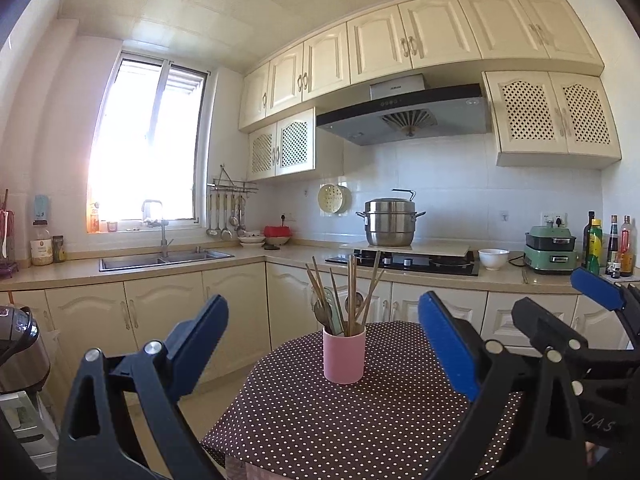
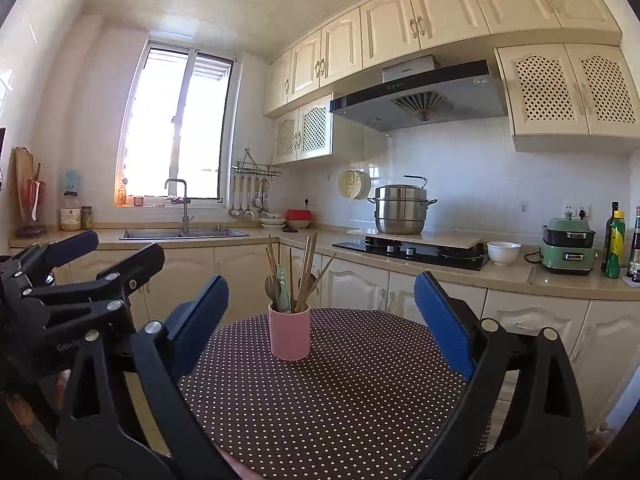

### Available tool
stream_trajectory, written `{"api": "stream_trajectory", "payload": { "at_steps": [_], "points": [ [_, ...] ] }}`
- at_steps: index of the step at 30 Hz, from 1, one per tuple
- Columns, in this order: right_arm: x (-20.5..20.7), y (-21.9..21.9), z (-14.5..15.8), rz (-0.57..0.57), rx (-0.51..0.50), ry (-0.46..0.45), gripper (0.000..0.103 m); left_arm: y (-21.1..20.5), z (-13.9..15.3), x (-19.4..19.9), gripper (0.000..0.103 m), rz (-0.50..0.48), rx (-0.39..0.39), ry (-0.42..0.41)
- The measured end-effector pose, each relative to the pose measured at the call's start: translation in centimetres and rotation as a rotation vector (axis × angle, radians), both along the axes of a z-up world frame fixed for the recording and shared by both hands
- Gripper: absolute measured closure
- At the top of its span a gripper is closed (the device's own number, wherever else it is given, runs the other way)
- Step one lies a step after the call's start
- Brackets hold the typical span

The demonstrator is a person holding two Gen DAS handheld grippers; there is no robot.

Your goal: Organize utensils

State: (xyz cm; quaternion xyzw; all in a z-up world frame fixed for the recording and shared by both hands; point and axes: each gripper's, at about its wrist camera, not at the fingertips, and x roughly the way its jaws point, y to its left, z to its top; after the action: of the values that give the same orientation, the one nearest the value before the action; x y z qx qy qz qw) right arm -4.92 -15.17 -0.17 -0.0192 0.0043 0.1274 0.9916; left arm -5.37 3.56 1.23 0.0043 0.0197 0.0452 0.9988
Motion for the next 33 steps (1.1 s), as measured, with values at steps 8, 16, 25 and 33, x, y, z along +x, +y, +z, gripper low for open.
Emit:
{"api": "stream_trajectory", "payload": {
  "at_steps": [8, 16, 25, 33],
  "points": [
    [-0.04, -0.01, -0.04, 0.001, 0.001, 0.001, 0.011, 0.06, -0.22, 0.00, 0.009, -0.011, -0.004, -0.013],
    [-0.03, 0.03, -0.21, 0.005, 0.000, 0.005, 0.011, -0.01, -0.43, 0.08, 0.009, -0.012, -0.006, -0.012],
    [0.06, 0.09, -0.20, 0.007, 0.001, 0.008, 0.011, -0.20, -0.42, 0.01, 0.009, -0.010, -0.003, -0.015],
    [-0.12, 0.08, -0.17, 0.009, 0.004, 0.008, 0.011, -0.28, -0.41, -0.15, 0.009, -0.009, -0.003, -0.020]
  ]
}}
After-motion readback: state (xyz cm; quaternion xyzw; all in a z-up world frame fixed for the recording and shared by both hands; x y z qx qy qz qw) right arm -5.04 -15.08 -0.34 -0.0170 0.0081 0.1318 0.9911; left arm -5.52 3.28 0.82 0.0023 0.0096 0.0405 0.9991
